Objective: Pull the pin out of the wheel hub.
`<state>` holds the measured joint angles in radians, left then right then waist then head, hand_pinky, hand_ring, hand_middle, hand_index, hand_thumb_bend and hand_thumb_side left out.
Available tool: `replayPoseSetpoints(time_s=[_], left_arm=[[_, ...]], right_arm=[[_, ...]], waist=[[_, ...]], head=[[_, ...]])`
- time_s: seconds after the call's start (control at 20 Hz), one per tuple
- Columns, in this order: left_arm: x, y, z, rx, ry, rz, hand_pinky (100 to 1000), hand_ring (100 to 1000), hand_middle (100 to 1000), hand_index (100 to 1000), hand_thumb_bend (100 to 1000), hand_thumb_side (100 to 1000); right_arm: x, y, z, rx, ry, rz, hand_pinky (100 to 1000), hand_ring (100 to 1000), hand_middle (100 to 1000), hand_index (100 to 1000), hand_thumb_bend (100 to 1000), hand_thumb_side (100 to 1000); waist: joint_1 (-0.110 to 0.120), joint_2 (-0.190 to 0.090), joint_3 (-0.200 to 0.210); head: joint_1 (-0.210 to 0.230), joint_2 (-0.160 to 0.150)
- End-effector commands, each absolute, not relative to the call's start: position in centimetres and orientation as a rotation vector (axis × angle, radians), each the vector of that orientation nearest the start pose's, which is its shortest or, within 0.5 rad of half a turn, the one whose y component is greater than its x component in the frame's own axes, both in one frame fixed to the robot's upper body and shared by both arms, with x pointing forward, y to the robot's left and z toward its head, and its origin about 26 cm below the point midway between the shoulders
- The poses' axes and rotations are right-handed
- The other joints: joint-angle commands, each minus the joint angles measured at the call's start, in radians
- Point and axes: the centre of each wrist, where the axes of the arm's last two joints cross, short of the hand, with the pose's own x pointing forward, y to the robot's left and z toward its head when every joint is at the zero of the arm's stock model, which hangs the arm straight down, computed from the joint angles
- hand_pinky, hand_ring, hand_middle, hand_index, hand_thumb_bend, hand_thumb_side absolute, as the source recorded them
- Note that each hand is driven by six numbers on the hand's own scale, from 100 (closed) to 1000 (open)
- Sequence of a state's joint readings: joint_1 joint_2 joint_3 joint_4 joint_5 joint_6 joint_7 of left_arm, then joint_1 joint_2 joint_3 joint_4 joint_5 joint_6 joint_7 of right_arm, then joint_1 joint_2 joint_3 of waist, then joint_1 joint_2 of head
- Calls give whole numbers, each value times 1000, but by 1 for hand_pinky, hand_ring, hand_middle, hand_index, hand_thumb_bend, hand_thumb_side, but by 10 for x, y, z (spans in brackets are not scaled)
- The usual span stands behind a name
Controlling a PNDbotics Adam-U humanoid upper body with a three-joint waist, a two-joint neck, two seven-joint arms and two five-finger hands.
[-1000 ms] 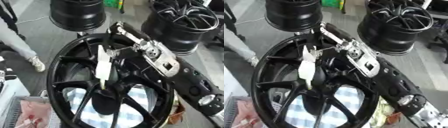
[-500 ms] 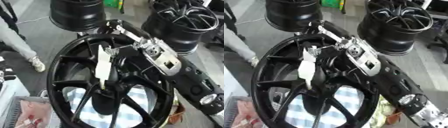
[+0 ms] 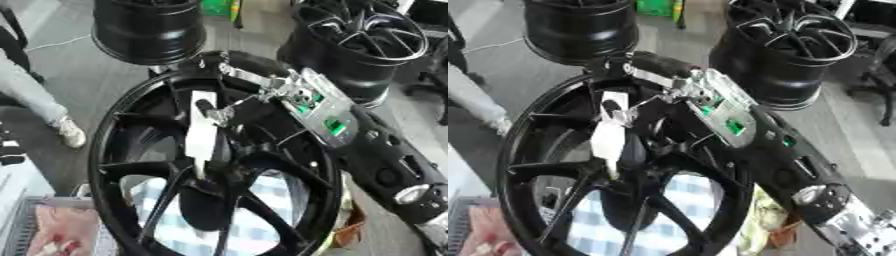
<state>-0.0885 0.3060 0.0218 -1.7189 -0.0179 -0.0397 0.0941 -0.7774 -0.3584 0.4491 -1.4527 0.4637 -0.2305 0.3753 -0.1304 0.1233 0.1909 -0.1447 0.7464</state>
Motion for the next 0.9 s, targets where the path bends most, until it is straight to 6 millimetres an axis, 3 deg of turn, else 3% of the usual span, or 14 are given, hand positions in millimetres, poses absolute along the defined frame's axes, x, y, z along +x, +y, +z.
replayPoseSetpoints(time_s=[0.05, 0.9], left_arm=[[298, 304, 79, 306, -1871, -208, 650, 635, 669, 812, 111, 771], [298, 300, 78, 292, -1868, -231, 651, 636, 670, 814, 106, 776]], right_arm=[[403, -154, 202, -330, -1949, 1695, 815, 858, 899, 1000, 100, 289], [429, -162, 173, -386, -1768, 1676, 818, 862, 886, 1000, 100, 464]], waist=[[10, -14, 0], [7, -5, 22]], head=[[-10, 3], [-52, 12]])
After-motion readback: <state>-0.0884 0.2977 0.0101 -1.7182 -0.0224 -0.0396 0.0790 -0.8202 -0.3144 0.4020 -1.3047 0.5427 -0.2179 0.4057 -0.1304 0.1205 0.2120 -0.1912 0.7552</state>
